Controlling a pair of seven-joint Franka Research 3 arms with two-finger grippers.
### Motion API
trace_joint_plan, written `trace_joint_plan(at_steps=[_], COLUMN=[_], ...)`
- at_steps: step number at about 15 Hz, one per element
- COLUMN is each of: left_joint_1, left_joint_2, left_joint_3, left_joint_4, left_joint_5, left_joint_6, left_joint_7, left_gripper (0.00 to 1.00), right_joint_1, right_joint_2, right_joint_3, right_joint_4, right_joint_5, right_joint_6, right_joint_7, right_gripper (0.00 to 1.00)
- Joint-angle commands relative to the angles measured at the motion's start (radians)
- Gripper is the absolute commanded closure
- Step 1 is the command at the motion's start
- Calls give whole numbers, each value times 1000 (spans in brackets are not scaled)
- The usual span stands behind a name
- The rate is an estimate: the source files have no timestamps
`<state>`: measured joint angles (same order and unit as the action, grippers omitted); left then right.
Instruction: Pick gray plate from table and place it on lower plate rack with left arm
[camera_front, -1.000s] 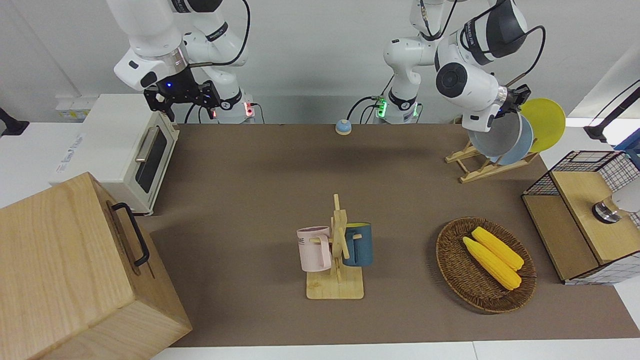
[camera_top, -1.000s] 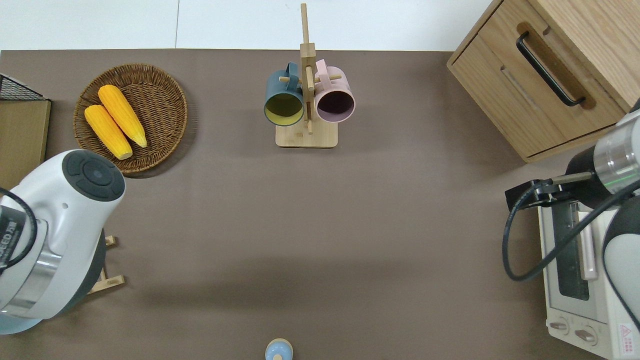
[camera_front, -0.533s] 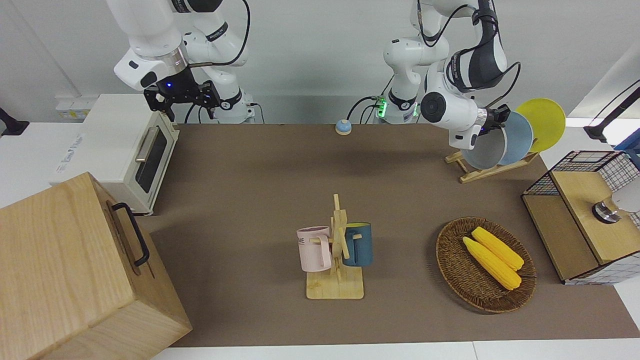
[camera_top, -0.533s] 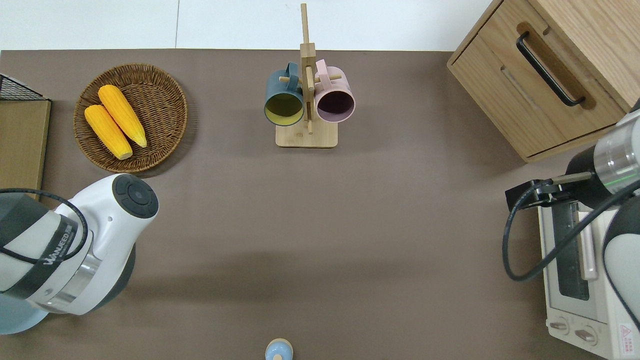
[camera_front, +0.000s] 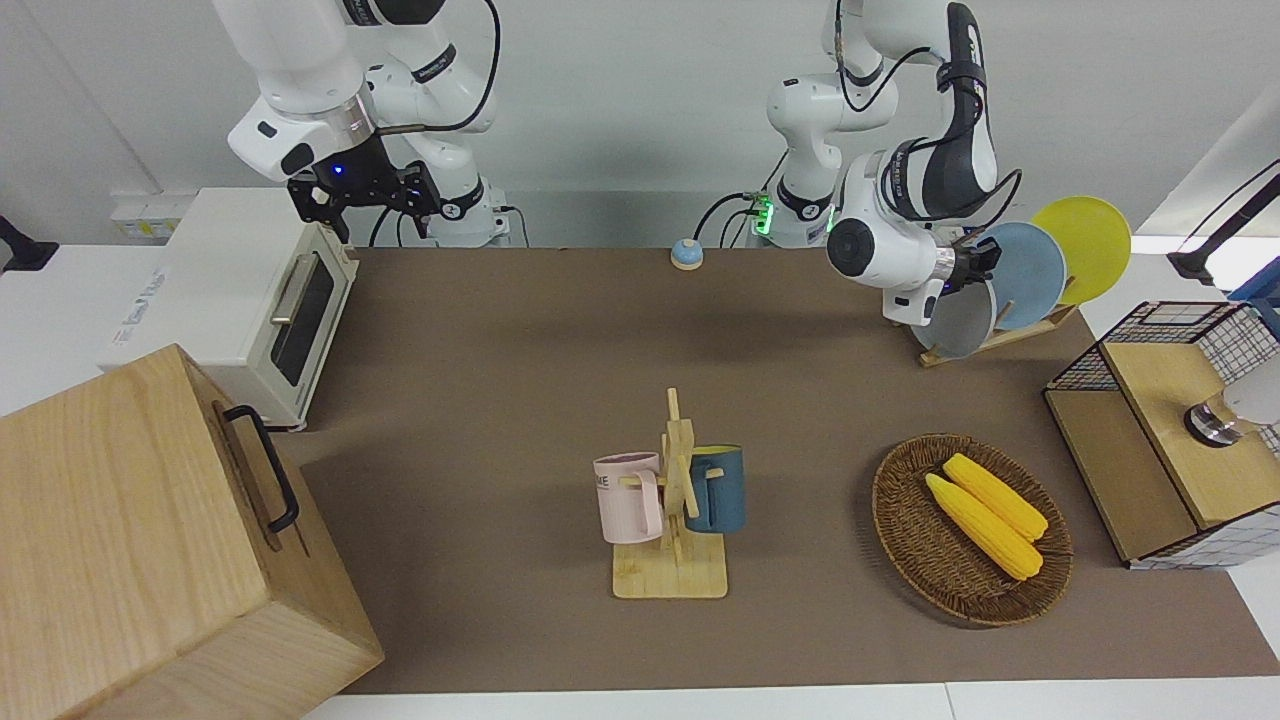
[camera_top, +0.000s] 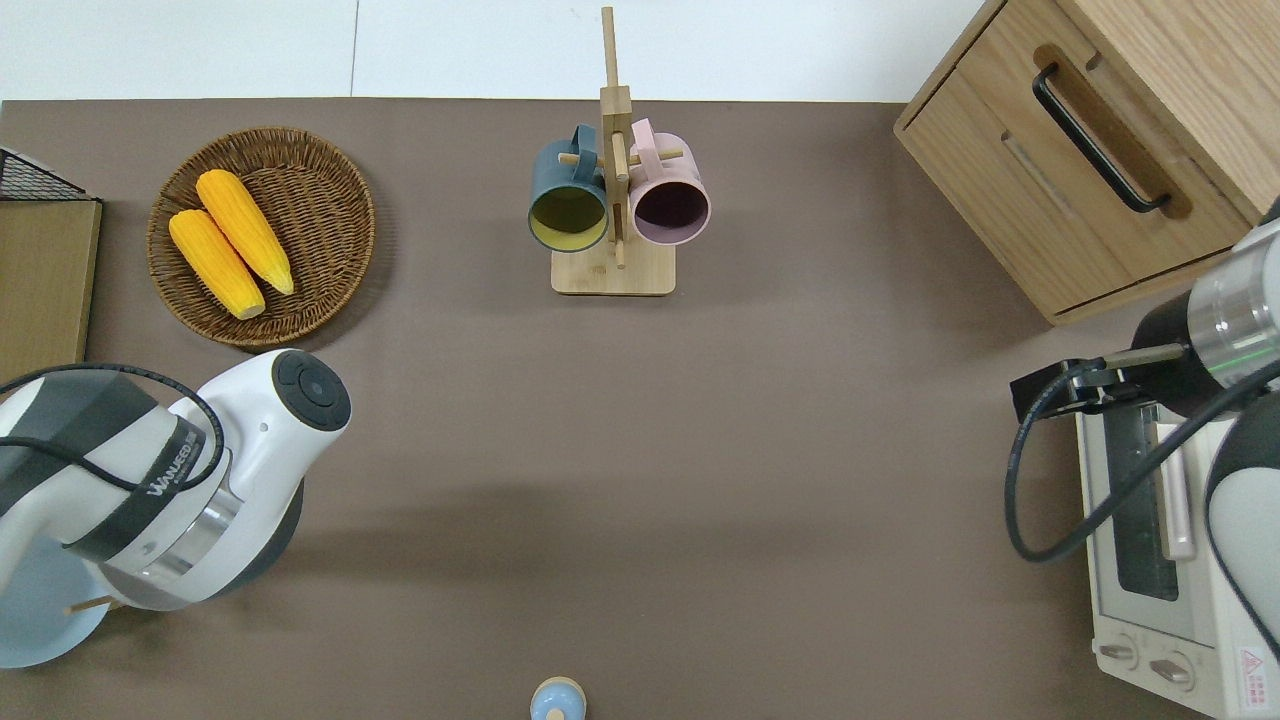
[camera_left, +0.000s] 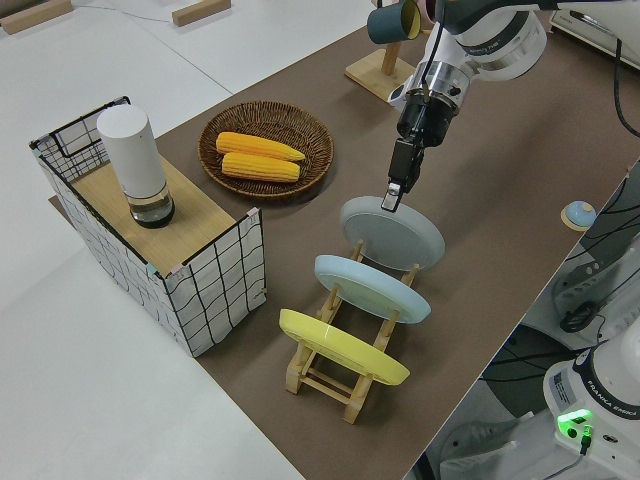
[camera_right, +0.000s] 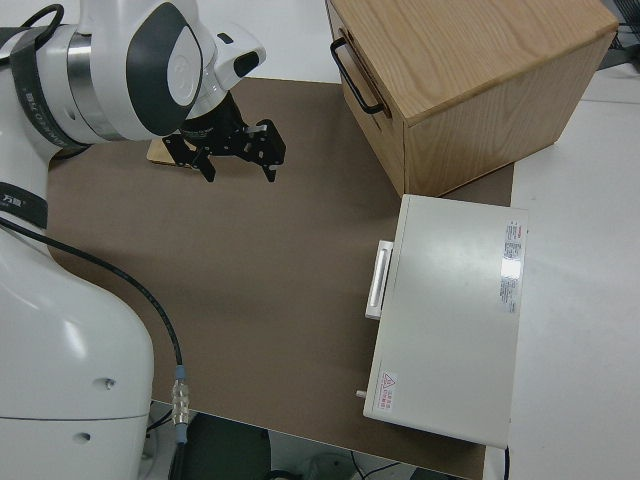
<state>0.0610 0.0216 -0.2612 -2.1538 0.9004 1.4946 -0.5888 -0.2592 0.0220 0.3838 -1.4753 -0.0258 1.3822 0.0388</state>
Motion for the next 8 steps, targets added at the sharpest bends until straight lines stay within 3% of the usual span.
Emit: trace_joint_plan(at_steps=[1, 3, 8], left_joint_1=[-10, -12, -12], left_joint_2=[11, 14, 9], left_joint_3=[5, 7, 5], left_joint_4=[-12, -12, -11], left_joint_5=[20, 22, 20], left_joint_6=[15, 12, 7], left_joint_7=[-16, -6, 6], left_gripper=[808, 383, 321], right_joint_1=[-23, -23, -23], right_joint_2=[-2, -2, -2], right_joint_3=[21, 21, 21], right_joint_4=[7, 7, 7], right_joint_5=[-6, -6, -6], right_joint_6=[-11, -12, -11], right_joint_7=[12, 12, 12], right_gripper=[17, 17, 17])
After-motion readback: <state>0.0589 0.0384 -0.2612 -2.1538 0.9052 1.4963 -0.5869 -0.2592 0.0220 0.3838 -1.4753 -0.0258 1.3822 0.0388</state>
